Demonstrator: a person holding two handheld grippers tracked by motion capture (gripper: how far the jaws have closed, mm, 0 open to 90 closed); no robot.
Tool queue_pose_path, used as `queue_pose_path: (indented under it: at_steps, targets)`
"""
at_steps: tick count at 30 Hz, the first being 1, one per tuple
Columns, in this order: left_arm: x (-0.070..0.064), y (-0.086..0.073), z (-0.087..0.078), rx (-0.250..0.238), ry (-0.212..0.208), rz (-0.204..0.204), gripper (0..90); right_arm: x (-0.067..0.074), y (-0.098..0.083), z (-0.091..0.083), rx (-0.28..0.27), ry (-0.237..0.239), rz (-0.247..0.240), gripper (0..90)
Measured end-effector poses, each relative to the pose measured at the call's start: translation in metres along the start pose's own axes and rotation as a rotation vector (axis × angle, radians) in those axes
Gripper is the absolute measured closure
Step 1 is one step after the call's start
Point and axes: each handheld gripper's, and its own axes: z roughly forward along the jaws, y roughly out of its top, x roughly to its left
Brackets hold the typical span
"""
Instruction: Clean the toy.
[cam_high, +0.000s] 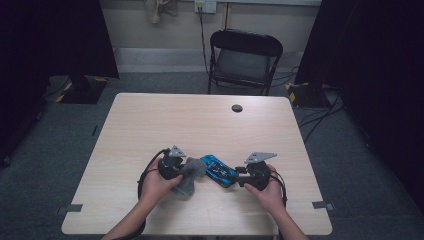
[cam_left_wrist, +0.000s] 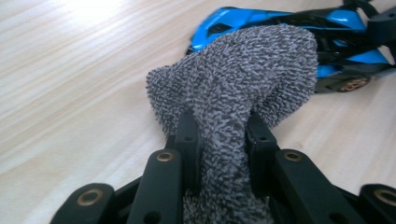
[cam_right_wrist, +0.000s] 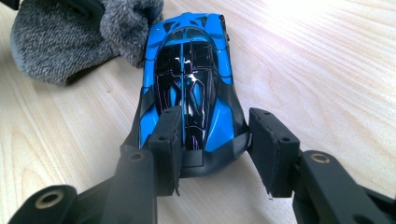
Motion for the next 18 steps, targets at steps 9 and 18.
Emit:
queue_pose_path:
  at_steps: [9,18]
  targets:
    - [-0.017,0.001,-0.009,-0.003,-0.055,0.031,72.6,0.0,0.0,0.0,-0.001,0.0,0.001,56.2]
    - [-0.054,0.006,-0.012,-0.015,-0.158,0.112,72.5,0.0,0.001,0.001,-0.001,-0.004,-0.003,56.2]
